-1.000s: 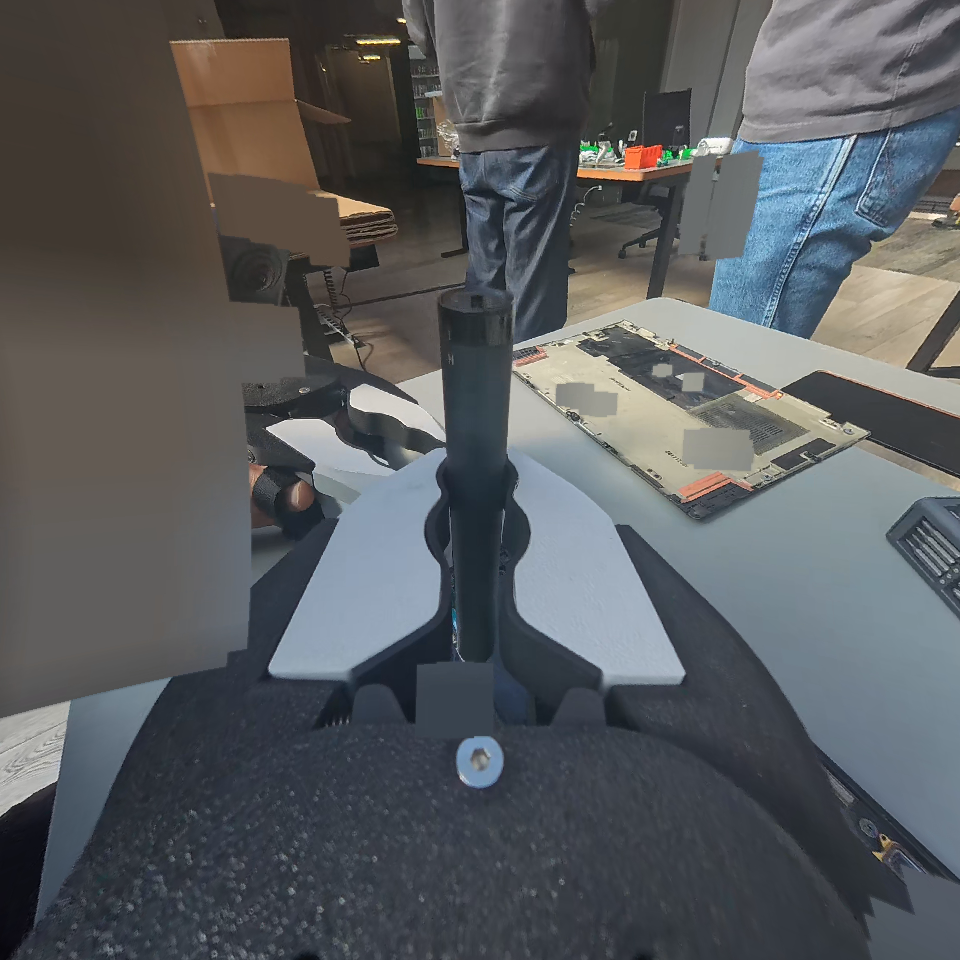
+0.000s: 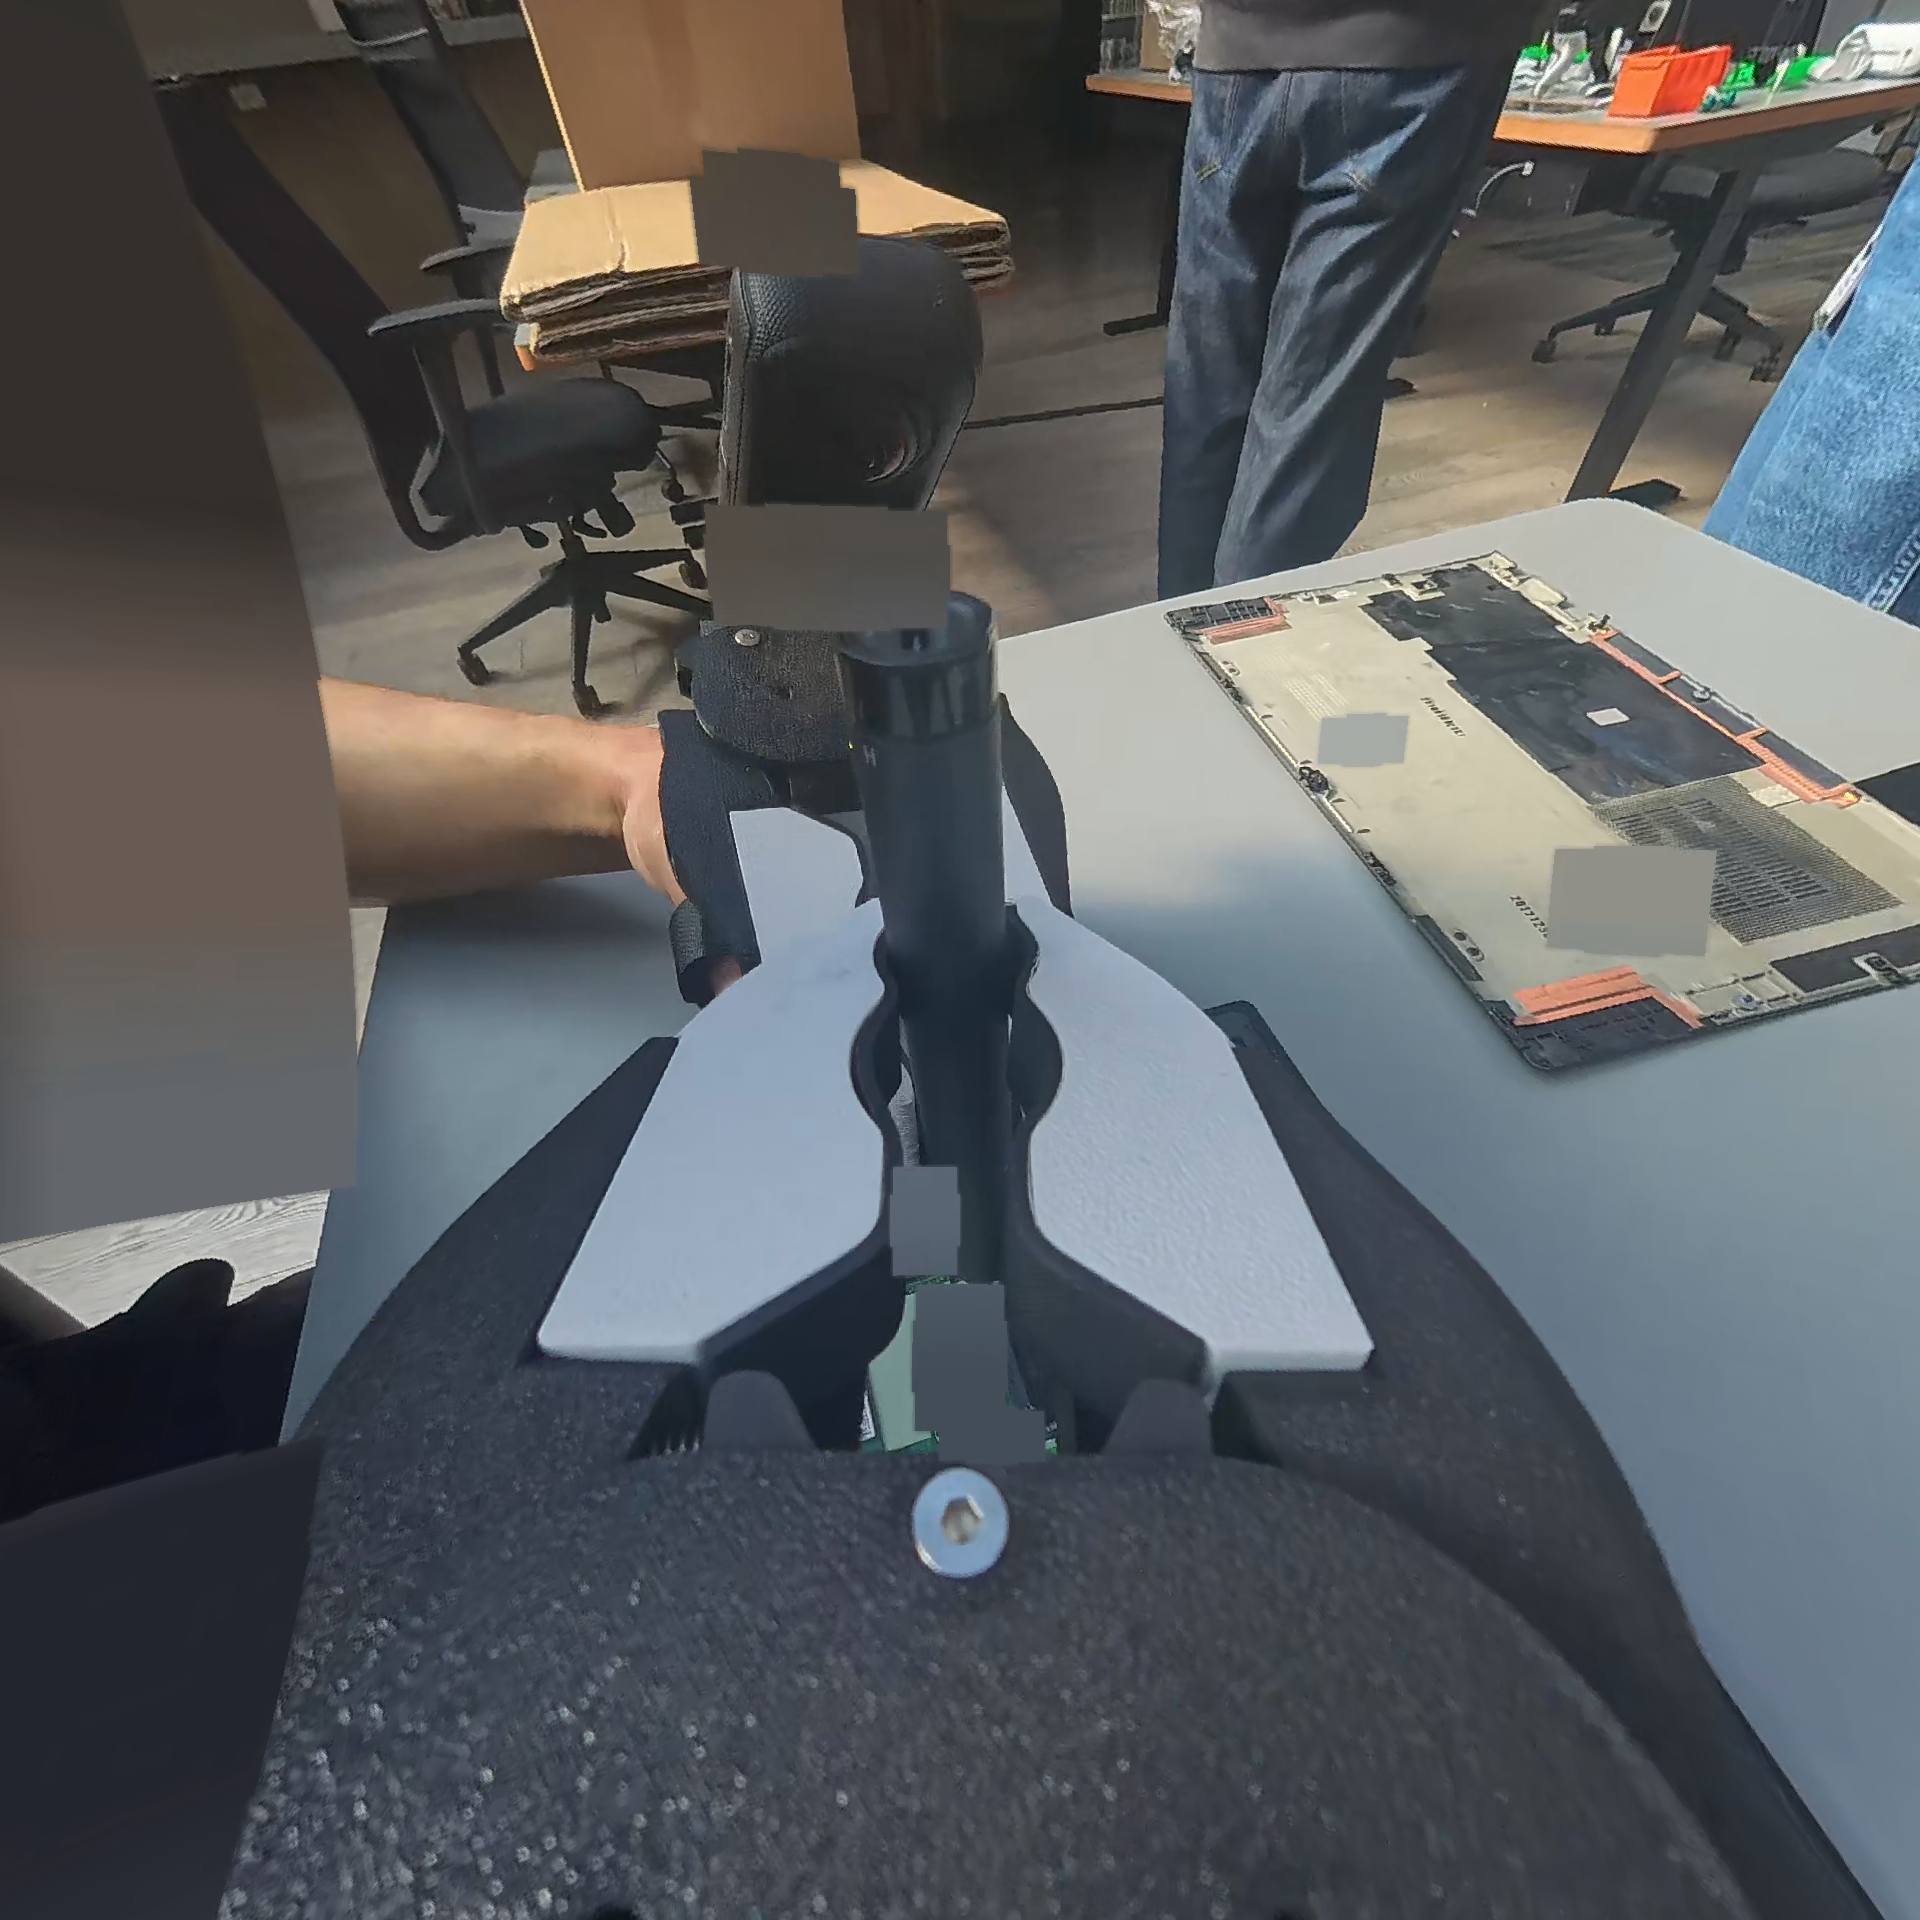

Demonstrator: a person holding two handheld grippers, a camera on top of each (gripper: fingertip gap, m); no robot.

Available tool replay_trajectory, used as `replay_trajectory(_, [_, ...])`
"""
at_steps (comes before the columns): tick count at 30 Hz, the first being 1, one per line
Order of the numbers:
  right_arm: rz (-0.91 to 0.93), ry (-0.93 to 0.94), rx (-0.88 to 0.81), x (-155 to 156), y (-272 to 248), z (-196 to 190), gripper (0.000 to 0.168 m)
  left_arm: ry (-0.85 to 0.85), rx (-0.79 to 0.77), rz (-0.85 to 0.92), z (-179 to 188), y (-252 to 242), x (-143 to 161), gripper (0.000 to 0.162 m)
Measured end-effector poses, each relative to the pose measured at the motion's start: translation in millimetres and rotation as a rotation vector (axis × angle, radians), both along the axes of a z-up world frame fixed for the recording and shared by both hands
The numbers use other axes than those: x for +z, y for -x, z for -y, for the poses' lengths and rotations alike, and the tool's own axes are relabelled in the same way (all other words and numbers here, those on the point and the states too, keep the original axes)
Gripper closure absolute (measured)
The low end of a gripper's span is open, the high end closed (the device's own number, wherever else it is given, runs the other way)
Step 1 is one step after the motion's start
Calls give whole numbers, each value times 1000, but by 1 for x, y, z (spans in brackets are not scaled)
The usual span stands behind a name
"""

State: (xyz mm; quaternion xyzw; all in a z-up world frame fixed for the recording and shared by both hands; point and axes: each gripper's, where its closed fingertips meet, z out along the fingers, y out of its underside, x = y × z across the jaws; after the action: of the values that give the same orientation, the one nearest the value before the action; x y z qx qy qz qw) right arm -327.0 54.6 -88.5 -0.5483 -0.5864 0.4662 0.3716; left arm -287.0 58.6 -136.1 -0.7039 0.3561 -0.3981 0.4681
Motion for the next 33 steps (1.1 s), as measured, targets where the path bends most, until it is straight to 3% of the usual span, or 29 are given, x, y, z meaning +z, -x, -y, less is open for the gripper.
replay_trajectory(33, [-7,17,-20,-2,-7,-2,152,-4,-49,40,-2,-5,-1,145])
